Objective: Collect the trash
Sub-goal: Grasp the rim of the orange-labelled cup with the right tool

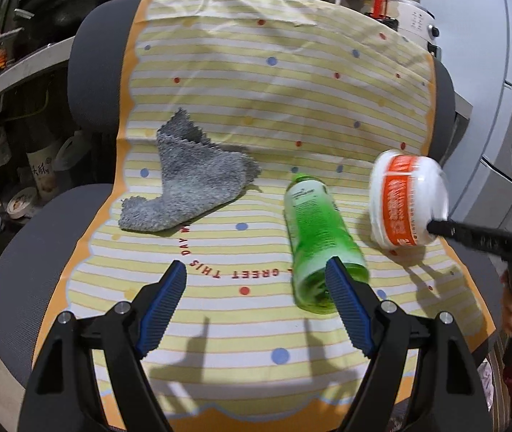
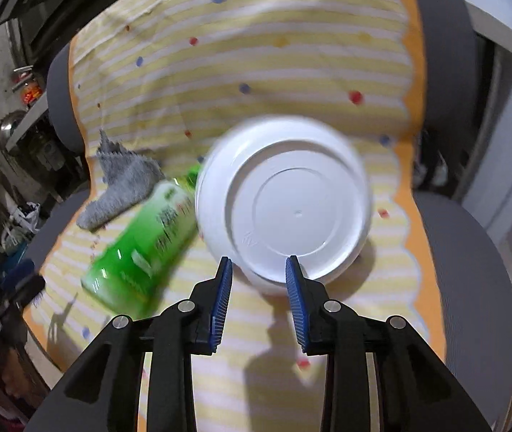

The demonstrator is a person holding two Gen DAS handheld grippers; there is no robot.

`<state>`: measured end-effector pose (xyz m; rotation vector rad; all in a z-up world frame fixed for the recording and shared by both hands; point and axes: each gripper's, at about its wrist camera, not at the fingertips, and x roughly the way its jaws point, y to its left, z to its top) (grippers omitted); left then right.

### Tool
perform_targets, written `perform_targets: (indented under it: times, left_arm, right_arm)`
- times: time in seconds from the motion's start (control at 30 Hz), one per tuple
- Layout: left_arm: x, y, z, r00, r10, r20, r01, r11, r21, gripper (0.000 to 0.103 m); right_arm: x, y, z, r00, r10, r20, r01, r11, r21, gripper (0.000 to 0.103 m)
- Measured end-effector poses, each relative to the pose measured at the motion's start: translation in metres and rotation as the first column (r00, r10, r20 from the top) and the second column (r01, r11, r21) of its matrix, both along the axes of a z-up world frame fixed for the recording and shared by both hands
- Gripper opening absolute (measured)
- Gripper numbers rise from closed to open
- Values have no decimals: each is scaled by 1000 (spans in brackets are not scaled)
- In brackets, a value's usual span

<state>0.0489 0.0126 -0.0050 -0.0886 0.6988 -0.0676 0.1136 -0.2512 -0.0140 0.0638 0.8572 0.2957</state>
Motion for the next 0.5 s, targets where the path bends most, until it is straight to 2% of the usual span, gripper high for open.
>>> perform_targets:
  times: [0.13, 0.23, 0.5]
  left_arm:
    - [-5, -9, 5, 1000, -8, 10, 8, 1000, 9, 77]
    - [-9, -16, 6, 1000, -14, 11, 14, 1000, 16, 77]
    - [-12, -33, 2, 999, -36, -8, 37, 998, 48, 77]
  right_arm:
    - [-16, -14, -1, 1000, -15, 10, 15, 1000, -12, 33]
    - [-27, -26, -6, 1000, -24, -10, 25, 1000, 19, 35]
    - [-96, -48, -11, 999, -51, -1, 51, 998, 47, 35]
